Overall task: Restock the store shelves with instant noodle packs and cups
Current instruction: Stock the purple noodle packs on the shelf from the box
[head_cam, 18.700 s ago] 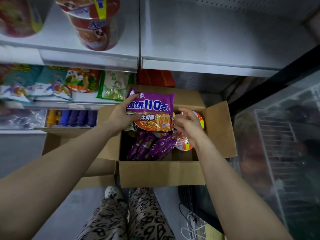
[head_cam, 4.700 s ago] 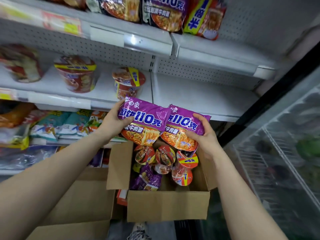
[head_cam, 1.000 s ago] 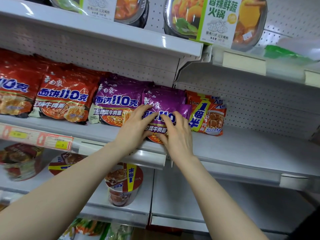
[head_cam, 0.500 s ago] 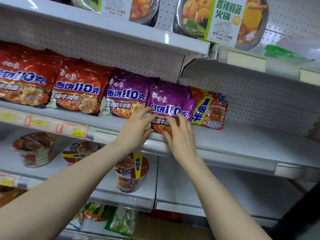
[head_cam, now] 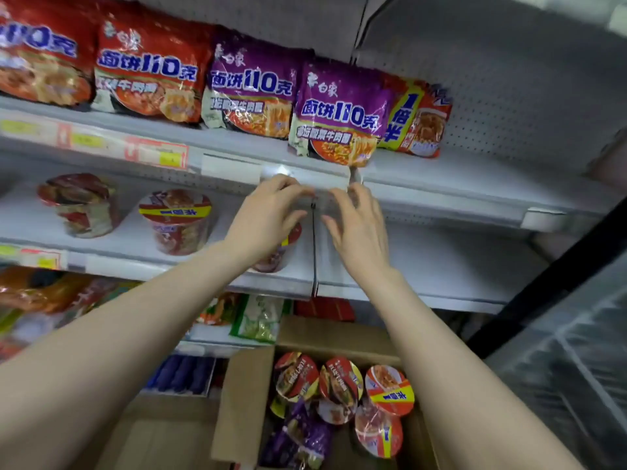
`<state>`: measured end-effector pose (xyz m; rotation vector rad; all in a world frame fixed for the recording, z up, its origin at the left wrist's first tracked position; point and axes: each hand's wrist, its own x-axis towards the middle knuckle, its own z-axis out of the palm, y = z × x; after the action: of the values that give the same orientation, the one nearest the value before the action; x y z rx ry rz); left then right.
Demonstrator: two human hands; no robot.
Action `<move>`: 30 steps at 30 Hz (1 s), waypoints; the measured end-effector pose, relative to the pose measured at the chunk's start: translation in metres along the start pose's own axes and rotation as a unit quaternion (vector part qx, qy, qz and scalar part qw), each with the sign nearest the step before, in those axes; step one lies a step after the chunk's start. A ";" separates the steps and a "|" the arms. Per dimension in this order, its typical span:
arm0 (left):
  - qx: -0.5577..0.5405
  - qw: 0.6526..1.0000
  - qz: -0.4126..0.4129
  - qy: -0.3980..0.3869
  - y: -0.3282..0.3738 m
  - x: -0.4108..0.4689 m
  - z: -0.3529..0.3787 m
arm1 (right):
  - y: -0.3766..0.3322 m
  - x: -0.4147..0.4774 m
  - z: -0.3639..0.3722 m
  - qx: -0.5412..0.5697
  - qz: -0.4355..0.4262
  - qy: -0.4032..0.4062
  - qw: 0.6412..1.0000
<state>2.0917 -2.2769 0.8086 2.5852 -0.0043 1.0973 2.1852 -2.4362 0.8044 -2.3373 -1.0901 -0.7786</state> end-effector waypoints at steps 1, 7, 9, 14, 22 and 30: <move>-0.004 1.000 -0.006 -0.007 0.002 -0.011 0.003 | -0.001 -0.013 0.003 -0.001 0.009 -0.006 1.000; -0.053 0.993 -0.074 -0.078 0.001 -0.081 0.044 | 0.002 -0.101 0.027 0.011 0.076 -0.084 0.994; -0.075 0.987 -0.099 -0.106 0.000 -0.108 0.059 | 0.004 -0.132 0.040 0.014 0.101 -0.113 0.988; -0.104 0.968 -0.156 -0.167 -0.001 -0.165 0.094 | 0.013 -0.199 0.065 0.045 0.161 -0.182 0.969; -0.125 0.912 -0.269 -0.283 0.001 -0.236 0.162 | 0.043 -0.280 0.095 0.097 0.325 -0.277 0.899; -0.098 0.866 -0.327 -0.364 0.000 -0.290 0.210 | 0.055 -0.339 0.160 0.159 0.453 -0.384 0.788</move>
<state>2.0349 -2.3769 0.4695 2.3511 0.5104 -0.1320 2.0980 -2.5567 0.4560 -2.4565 -0.1548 0.7120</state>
